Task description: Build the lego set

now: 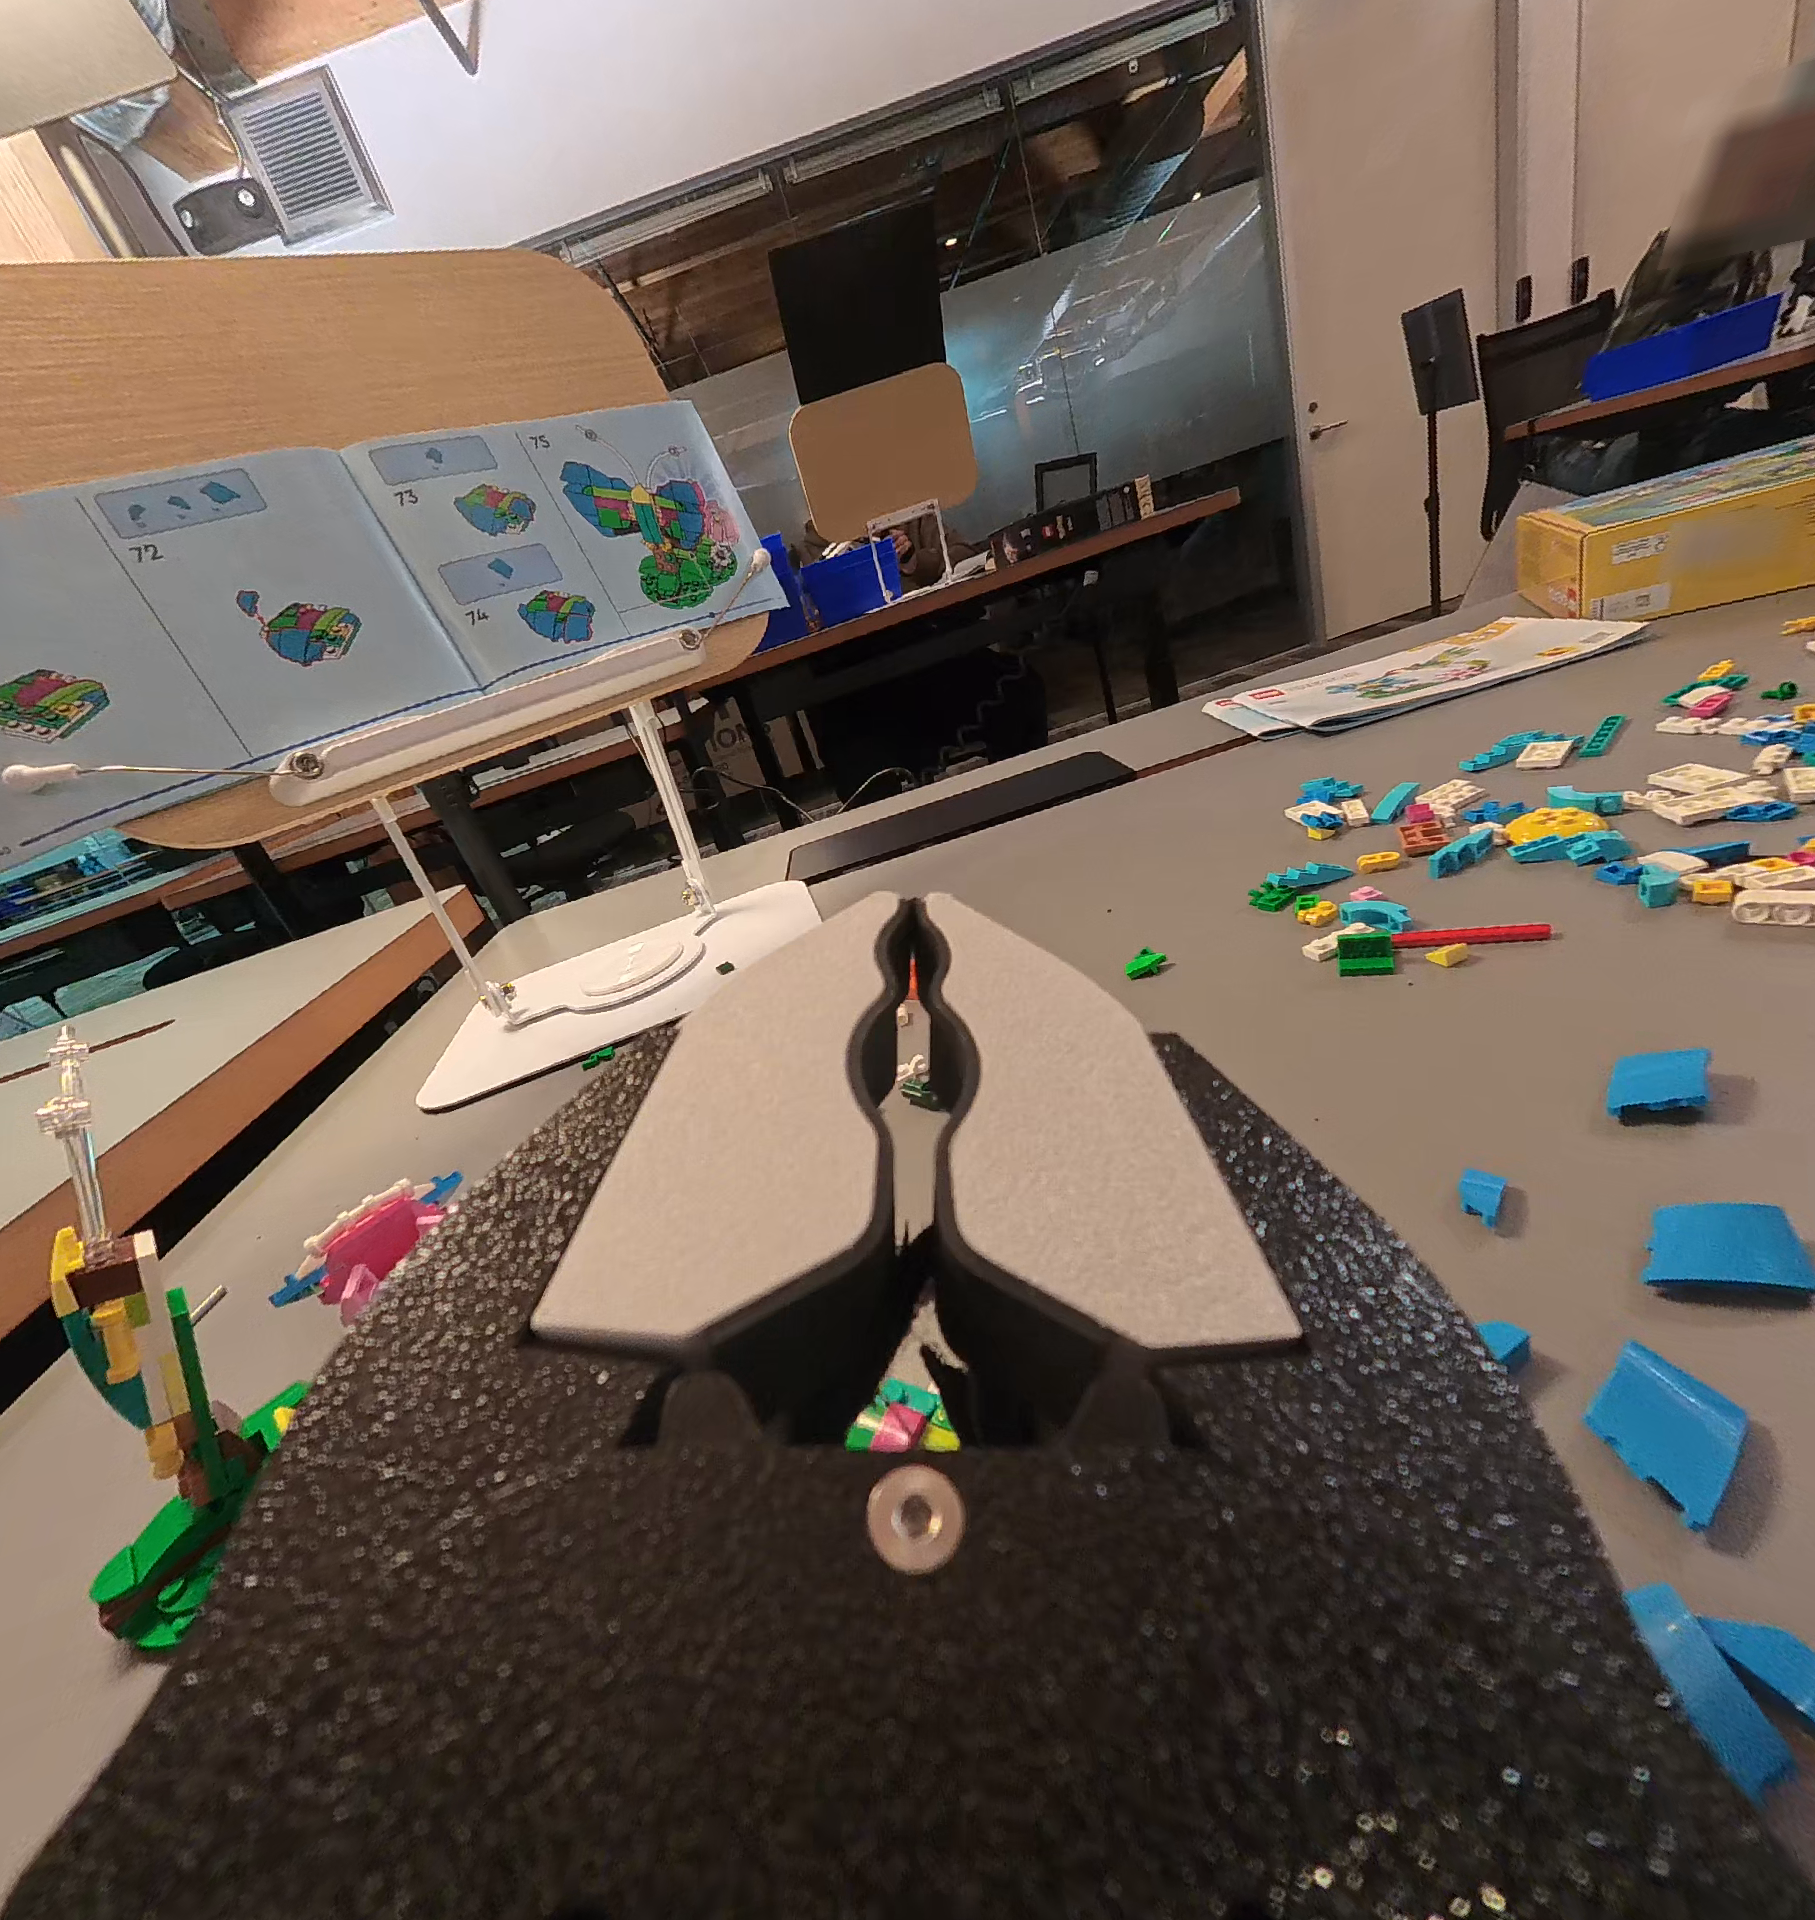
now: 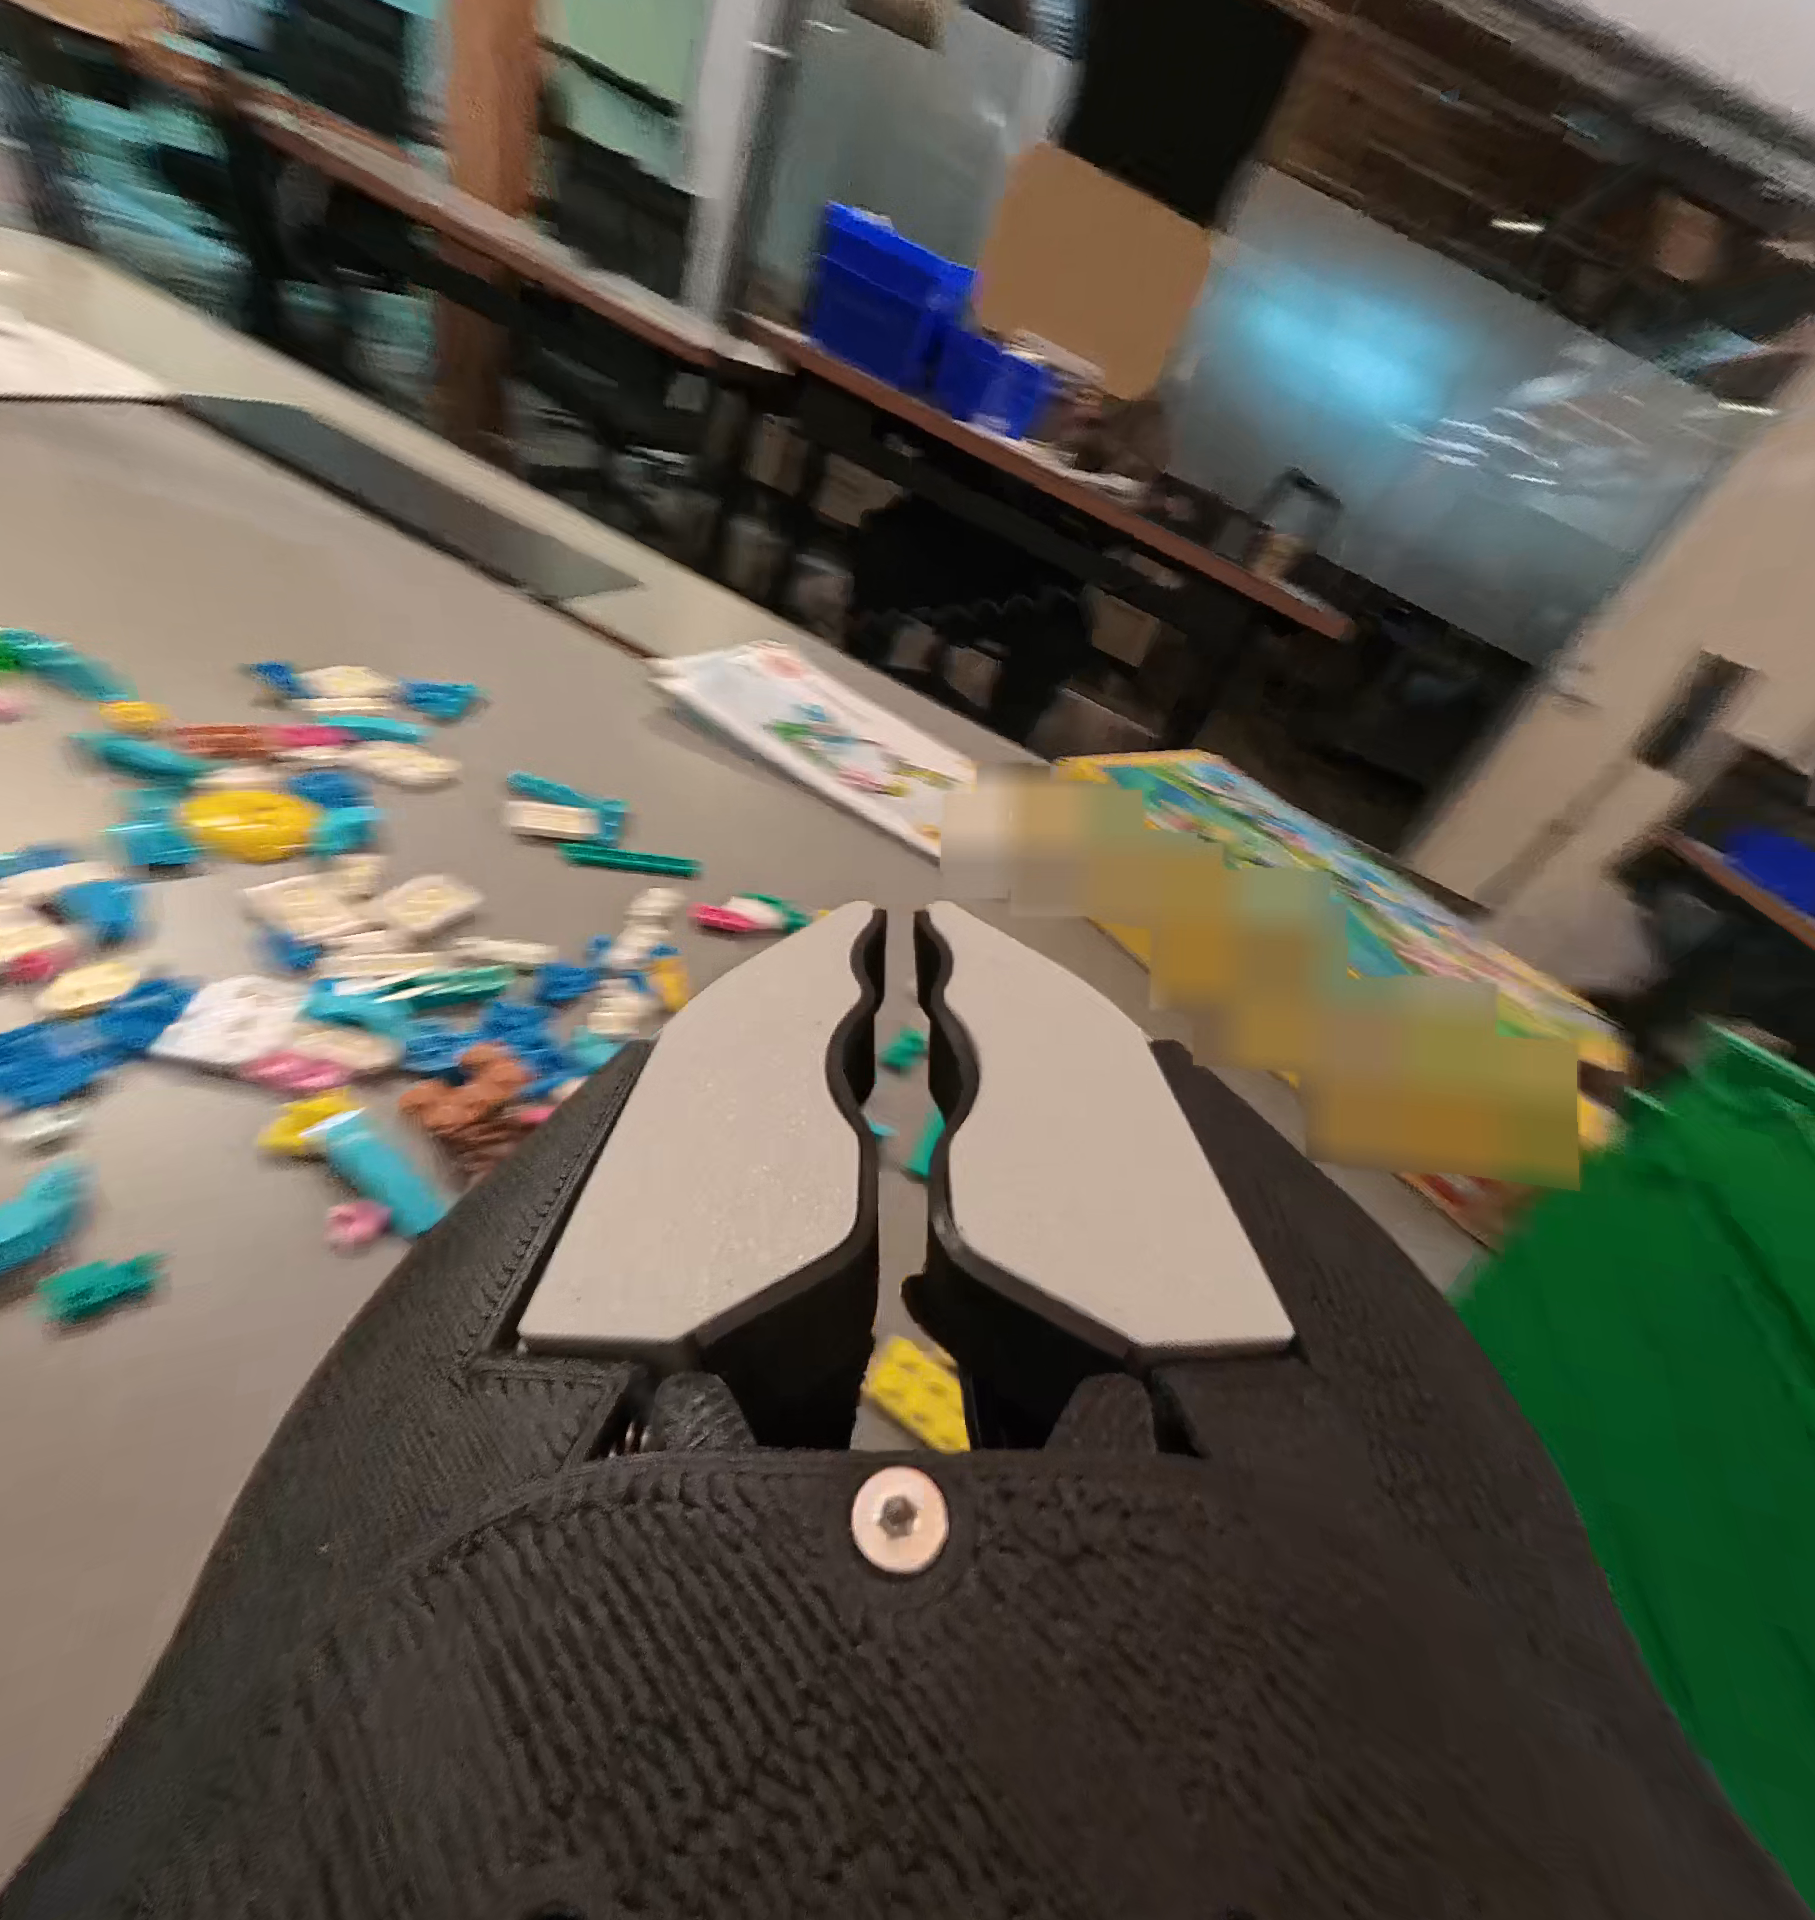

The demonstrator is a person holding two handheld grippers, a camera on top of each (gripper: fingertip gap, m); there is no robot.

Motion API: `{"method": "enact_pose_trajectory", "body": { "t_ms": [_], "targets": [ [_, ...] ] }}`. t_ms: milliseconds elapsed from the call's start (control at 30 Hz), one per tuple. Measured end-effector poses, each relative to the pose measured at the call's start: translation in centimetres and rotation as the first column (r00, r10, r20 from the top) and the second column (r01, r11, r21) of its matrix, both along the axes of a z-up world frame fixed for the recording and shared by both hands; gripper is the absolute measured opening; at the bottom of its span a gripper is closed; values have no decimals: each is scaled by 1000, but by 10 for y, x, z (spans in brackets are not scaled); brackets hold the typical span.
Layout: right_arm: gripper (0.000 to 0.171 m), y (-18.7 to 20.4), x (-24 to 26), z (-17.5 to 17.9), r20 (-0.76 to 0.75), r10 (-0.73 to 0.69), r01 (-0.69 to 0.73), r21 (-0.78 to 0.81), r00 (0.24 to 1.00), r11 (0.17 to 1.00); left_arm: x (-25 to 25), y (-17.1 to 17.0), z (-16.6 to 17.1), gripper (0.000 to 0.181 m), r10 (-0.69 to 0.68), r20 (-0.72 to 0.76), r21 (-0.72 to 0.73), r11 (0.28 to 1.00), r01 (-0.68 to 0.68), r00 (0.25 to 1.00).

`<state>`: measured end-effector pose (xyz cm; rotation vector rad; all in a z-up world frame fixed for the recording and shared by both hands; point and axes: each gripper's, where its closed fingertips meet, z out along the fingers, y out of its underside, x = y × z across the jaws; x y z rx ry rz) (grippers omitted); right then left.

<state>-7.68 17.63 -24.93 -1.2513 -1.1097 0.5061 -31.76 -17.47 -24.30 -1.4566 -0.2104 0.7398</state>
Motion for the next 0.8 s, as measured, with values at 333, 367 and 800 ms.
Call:
{"method": "enact_pose_trajectory", "body": {
  "t_ms": [333, 367, 800],
  "targets": [
    [10, -107, -46, -73, 359, 616, -471, -415, 701, 778, -1, 0, 0, 0, -2, 8, 8, 1000, 2, 1000],
    [10, -112, -49, -74, 357, 642, -484, -441, 678, 756, -1, 0, 0, 0, -2, 9, 8, 1000, 2, 1000],
    [26, -126, -66, -100, 436, 734, -395, -639, 521, 660, 0, 0, 1, 0, -9, 10, 10, 1000, 9, 1000]
  ]
}}
